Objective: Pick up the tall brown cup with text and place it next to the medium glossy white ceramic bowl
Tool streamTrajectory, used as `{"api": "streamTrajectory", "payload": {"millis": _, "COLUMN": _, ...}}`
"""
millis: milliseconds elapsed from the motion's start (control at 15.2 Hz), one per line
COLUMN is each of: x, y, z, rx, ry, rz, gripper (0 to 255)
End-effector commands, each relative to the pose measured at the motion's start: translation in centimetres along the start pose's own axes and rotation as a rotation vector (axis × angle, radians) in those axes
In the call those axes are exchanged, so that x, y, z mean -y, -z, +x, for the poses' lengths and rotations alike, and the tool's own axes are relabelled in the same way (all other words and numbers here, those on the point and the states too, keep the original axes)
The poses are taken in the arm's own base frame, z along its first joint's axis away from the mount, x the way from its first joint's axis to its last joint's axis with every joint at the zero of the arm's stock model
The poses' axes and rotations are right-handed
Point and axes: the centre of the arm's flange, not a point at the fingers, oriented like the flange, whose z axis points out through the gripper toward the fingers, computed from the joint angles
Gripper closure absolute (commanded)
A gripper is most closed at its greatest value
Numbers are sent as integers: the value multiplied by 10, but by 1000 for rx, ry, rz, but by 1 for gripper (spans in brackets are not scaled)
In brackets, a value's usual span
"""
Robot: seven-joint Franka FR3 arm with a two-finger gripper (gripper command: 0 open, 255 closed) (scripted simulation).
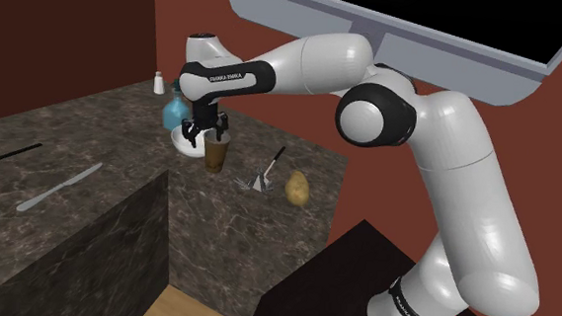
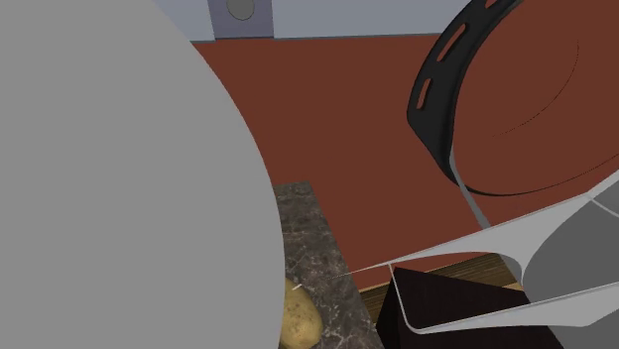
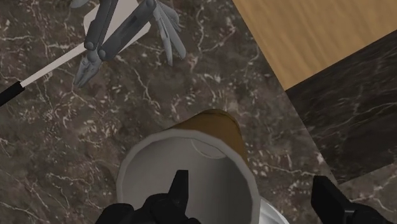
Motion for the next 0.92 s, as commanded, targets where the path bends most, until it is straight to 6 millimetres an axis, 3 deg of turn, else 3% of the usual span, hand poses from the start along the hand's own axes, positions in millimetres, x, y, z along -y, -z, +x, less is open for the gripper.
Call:
{"api": "streamTrajectory", "payload": {"millis": 0, "x": 0, "y": 0, "z": 0, "rx": 0, "ry": 0, "rz": 0, "gripper": 0}}
{"api": "streamTrajectory", "payload": {"millis": 66, "x": 0, "y": 0, "z": 0, "rx": 0, "ry": 0, "rz": 0, "gripper": 0}}
{"api": "streamTrajectory", "payload": {"millis": 330, "x": 0, "y": 50, "z": 0, "rx": 0, "ry": 0, "rz": 0, "gripper": 0}}
{"api": "streamTrajectory", "payload": {"millis": 858, "x": 0, "y": 50, "z": 0, "rx": 0, "ry": 0, "rz": 0, "gripper": 0}}
